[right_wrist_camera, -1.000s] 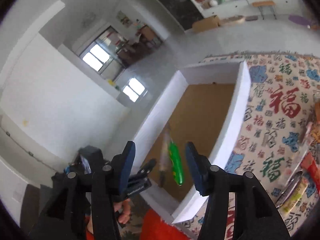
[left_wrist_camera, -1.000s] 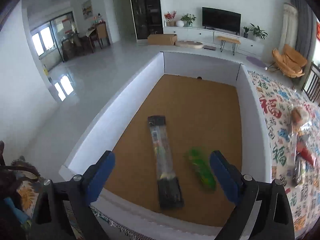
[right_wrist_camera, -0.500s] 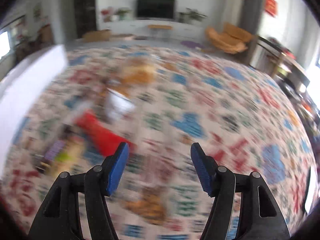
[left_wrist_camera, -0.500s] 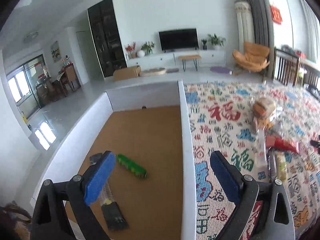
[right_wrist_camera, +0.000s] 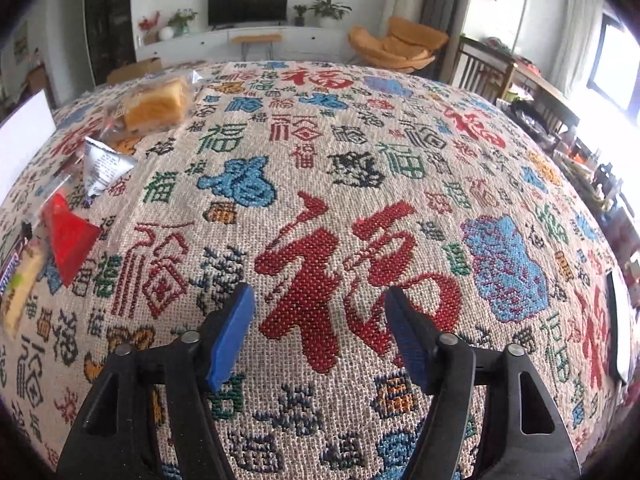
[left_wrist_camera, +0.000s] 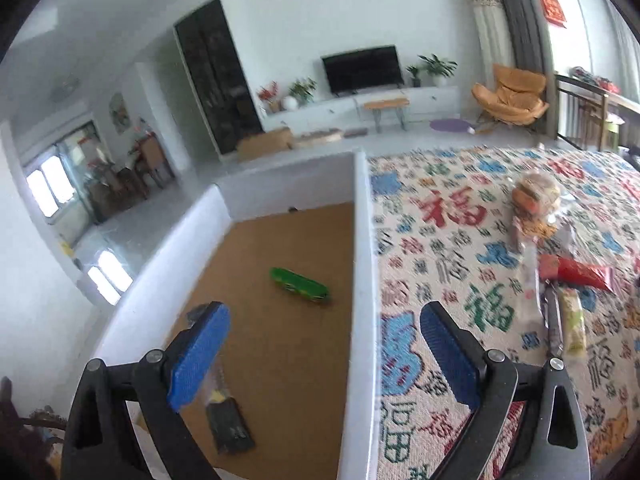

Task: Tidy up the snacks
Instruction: 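Carry both snacks over the white box and open both grippers to drop them, then return both tools to the snack pile on the cloth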

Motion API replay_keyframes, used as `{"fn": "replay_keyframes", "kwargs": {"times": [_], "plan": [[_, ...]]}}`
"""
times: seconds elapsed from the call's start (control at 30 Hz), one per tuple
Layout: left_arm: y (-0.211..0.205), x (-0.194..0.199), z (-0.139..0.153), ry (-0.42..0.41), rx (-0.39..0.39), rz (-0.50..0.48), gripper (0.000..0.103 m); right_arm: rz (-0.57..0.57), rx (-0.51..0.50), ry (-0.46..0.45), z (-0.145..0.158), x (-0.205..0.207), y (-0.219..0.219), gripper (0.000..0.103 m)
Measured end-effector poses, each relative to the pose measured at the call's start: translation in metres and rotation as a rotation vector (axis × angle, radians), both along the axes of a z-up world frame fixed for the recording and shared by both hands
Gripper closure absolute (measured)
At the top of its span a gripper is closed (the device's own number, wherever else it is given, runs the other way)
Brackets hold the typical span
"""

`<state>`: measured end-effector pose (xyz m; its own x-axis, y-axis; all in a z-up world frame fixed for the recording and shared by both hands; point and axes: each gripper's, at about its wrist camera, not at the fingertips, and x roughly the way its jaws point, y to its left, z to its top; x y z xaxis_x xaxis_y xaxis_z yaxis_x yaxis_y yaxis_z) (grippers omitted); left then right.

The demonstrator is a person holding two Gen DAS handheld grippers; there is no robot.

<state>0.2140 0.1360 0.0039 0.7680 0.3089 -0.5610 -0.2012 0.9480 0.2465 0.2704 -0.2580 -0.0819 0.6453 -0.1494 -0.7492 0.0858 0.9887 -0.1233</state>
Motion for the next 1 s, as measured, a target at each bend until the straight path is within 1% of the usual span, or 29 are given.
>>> {"fn": "replay_keyframes", "kwargs": {"times": [0.1, 0.17, 0.2, 0.23, 0.3, 0.33, 0.4, 0.43, 0.5, 0.57, 0.67, 0.77, 0.83, 0.87, 0.93, 1.0], "plan": [[-0.017, -0.017, 0.015, -0.109, 0.044, 0.046, 0.007, -0.017, 0.006, 0.003, -0.002, 0.000, -0.002, 0.024], [-0.033, -0.030, 0.027, -0.179, 0.065, 0.049, 0.006, -0.022, 0.006, 0.004, -0.003, 0.000, -0.003, 0.023], [-0.041, -0.035, 0.031, -0.199, 0.063, 0.038, 0.002, -0.023, 0.005, 0.004, -0.003, 0.000, -0.003, 0.022], [-0.052, -0.041, 0.035, -0.217, 0.047, 0.014, 0.000, -0.023, 0.004, 0.004, -0.003, 0.000, -0.003, 0.022], [-0.068, -0.047, 0.040, -0.219, -0.004, -0.042, 0.000, -0.024, 0.004, 0.004, -0.002, -0.001, -0.003, 0.022], [-0.077, -0.048, 0.038, -0.203, -0.035, -0.076, 0.000, -0.026, 0.005, 0.005, -0.003, 0.001, -0.004, 0.021], [-0.098, -0.045, 0.029, -0.139, -0.114, -0.156, 0.000, -0.030, 0.008, 0.006, -0.003, 0.001, -0.005, 0.020], [-0.110, -0.040, 0.019, -0.094, -0.152, -0.201, 0.000, -0.030, 0.012, 0.007, -0.003, 0.001, -0.005, 0.020], [-0.128, -0.028, -0.005, 0.006, -0.205, -0.259, 0.000, -0.030, 0.022, 0.007, -0.004, 0.001, -0.007, 0.020], [-0.140, -0.013, -0.036, 0.111, -0.229, -0.282, 0.000, -0.031, 0.037, 0.009, -0.004, 0.001, -0.010, 0.020], [-0.141, 0.004, -0.083, 0.233, -0.226, -0.233, 0.000, -0.034, 0.073, 0.013, -0.005, 0.002, -0.015, 0.019], [-0.136, 0.014, -0.113, 0.301, -0.192, -0.200, 0.000, -0.038, 0.090, 0.016, -0.006, 0.002, -0.018, 0.018], [-0.134, 0.019, -0.124, 0.319, -0.165, -0.194, 0.000, -0.040, 0.080, 0.016, -0.006, 0.001, -0.016, 0.018], [-0.129, 0.021, -0.123, 0.308, -0.189, -0.193, 0.000, -0.042, 0.080, 0.017, -0.006, 0.001, -0.016, 0.017], [-0.121, 0.028, -0.126, 0.313, -0.194, -0.168, 0.000, -0.044, 0.085, 0.018, -0.006, 0.001, -0.017, 0.017], [-0.117, 0.036, -0.130, 0.319, -0.234, -0.176, 0.000, -0.045, 0.084, 0.018, -0.006, 0.001, -0.017, 0.017]]}}
